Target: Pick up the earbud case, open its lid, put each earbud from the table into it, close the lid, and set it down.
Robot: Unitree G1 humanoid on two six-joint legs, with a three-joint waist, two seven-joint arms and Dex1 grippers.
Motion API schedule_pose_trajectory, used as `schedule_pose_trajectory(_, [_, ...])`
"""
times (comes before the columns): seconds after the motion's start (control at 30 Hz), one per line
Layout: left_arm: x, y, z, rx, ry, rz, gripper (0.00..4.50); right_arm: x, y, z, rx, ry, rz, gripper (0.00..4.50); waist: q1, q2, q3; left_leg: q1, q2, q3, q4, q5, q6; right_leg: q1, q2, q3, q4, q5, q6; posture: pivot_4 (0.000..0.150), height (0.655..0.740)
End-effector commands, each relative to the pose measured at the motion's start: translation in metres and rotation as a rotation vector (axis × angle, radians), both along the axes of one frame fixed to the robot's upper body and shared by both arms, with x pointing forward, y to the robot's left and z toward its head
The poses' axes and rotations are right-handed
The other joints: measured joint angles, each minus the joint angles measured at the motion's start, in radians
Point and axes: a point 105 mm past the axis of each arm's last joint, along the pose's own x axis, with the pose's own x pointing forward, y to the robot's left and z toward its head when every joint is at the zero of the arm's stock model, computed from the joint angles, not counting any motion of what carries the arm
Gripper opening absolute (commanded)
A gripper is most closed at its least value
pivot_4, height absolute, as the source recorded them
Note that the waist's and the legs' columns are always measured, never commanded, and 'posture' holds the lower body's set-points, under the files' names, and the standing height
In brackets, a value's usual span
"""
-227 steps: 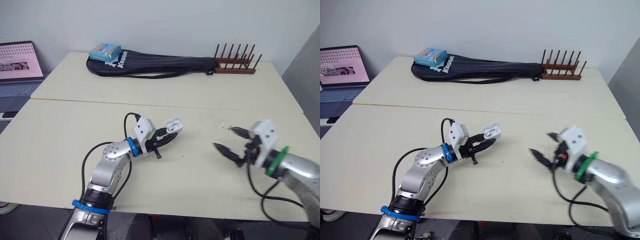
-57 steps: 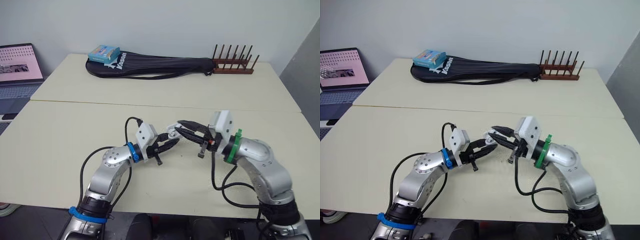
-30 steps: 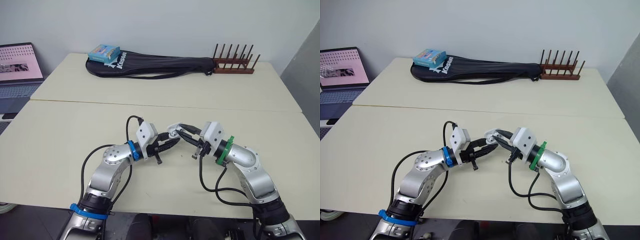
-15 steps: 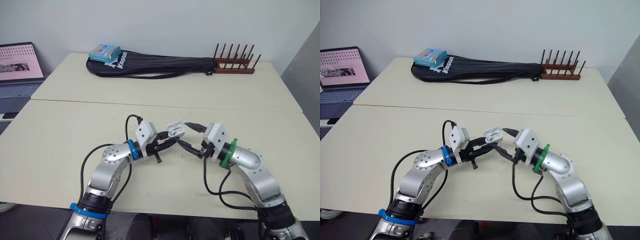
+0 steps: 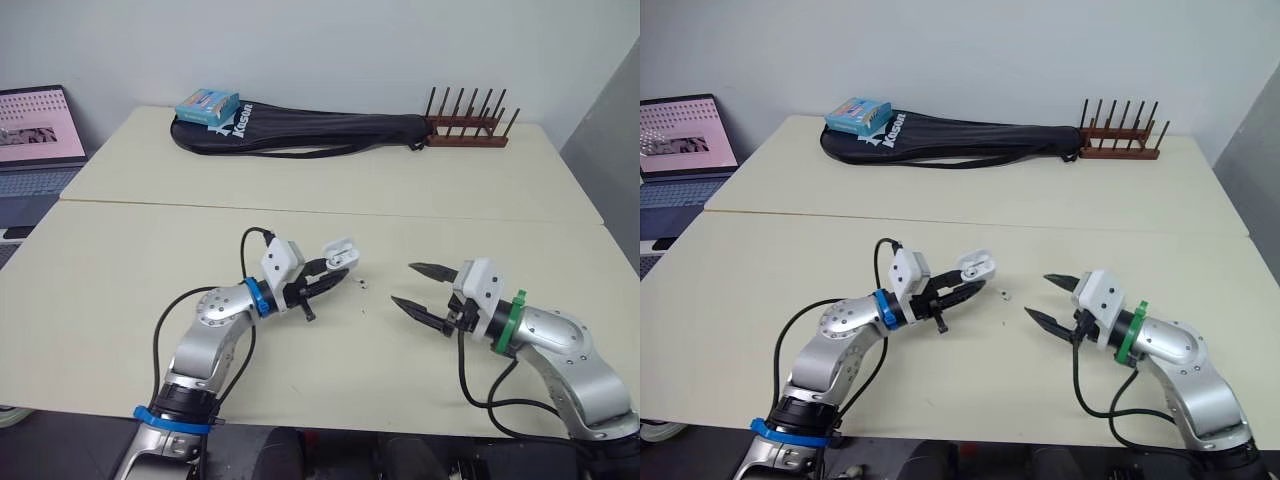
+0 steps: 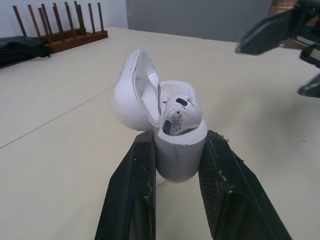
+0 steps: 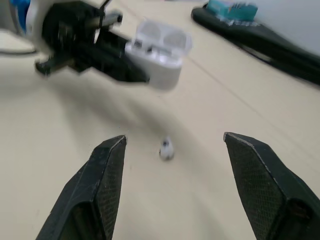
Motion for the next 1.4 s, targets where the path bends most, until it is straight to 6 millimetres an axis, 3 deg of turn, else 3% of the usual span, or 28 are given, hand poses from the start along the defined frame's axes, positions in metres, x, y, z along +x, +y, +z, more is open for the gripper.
schedule_pose_trajectory(0.03, [-0.001,0.020,0.008,-0.005,-0.031,0.057,0.79,-0.007,0.011,0.003,-0.008,0.034,0.021,3.83,-0.002,0.000,0.000,0.000,0.000,0.000,0.000,0.000,0.000,0.000,0.000,0.000,0.000,0.000,0.000,0.150,0.6787])
schedule_pose_trajectory(0.1, [-0.002,0.024,0.007,0.001,-0.028,0.069,0.79,-0.007,0.017,0.000,-0.016,0.053,0.020,4.48,-0.002,0.000,0.000,0.000,0.001,0.000,0.000,0.000,0.000,0.000,0.001,0.000,0.000,0.000,0.000,0.150,0.6787])
schedule_pose_trajectory(0.3, [-0.005,0.027,0.006,0.002,-0.030,0.086,0.79,0.030,0.047,-0.023,0.011,0.063,-0.143,4.50,-0.002,0.000,0.000,0.000,0.001,0.000,0.000,0.000,0.000,0.000,0.001,0.000,0.000,0.000,0.000,0.150,0.6787])
schedule_pose_trajectory(0.47, [-0.007,0.024,0.006,0.004,-0.032,0.082,0.79,0.051,0.053,-0.037,0.022,0.077,-0.221,4.50,0.004,0.000,0.000,-0.002,0.000,0.000,0.000,0.000,0.000,-0.002,0.000,0.000,0.000,0.000,0.000,0.150,0.6787])
schedule_pose_trajectory(0.63, [-0.008,0.024,0.006,0.006,-0.031,0.082,0.79,0.058,0.056,-0.044,0.031,0.089,-0.224,4.50,0.001,0.000,0.000,-0.003,0.000,0.000,0.000,0.000,0.000,-0.003,0.000,0.000,0.000,0.000,0.000,0.150,0.6787])
schedule_pose_trajectory(0.7, [-0.008,0.023,0.006,0.005,-0.031,0.081,0.79,0.058,0.060,-0.047,0.034,0.098,-0.214,4.15,0.000,0.000,0.000,-0.003,0.001,-0.001,0.000,0.000,0.000,-0.003,0.000,-0.001,0.001,0.000,0.000,0.150,0.6787])
schedule_pose_trajectory(0.8, [-0.007,0.023,0.006,0.005,-0.031,0.079,0.79,0.057,0.064,-0.050,0.028,0.104,-0.202,3.28,0.000,0.000,0.000,-0.003,0.001,-0.001,0.000,0.000,0.000,-0.003,0.001,-0.001,0.001,0.000,0.000,0.150,0.6787])
schedule_pose_trajectory(1.07, [-0.008,0.019,0.005,0.002,-0.032,0.071,0.79,0.059,0.055,-0.049,0.005,0.102,-0.199,0.37,0.001,0.000,0.000,-0.003,0.001,-0.001,0.001,0.000,0.000,-0.003,0.000,-0.001,0.001,0.000,0.000,0.150,0.6787])
schedule_pose_trajectory(1.2, [-0.008,0.018,0.005,0.002,-0.031,0.067,0.79,0.051,0.044,-0.042,-0.047,0.095,-0.103,0.22,0.004,0.000,0.000,-0.003,0.000,-0.001,0.001,0.000,0.000,-0.003,0.000,-0.001,0.001,0.000,0.000,0.150,0.6787])
schedule_pose_trajectory(1.27, [-0.009,0.017,0.005,0.004,-0.029,0.063,0.79,0.036,0.036,-0.036,-0.099,0.105,0.033,0.22,0.005,0.000,0.000,-0.003,0.000,-0.001,0.001,0.000,0.000,-0.003,0.000,-0.002,0.000,0.000,0.000,0.150,0.6787])
schedule_pose_trajectory(1.4, [-0.015,0.014,0.001,0.007,-0.022,0.049,0.79,0.004,-0.005,-0.034,-0.323,0.133,0.309,0.22,0.003,0.000,0.000,-0.004,-0.001,-0.001,0.001,0.000,0.000,-0.003,-0.001,-0.002,-0.001,0.000,0.000,0.150,0.6787])
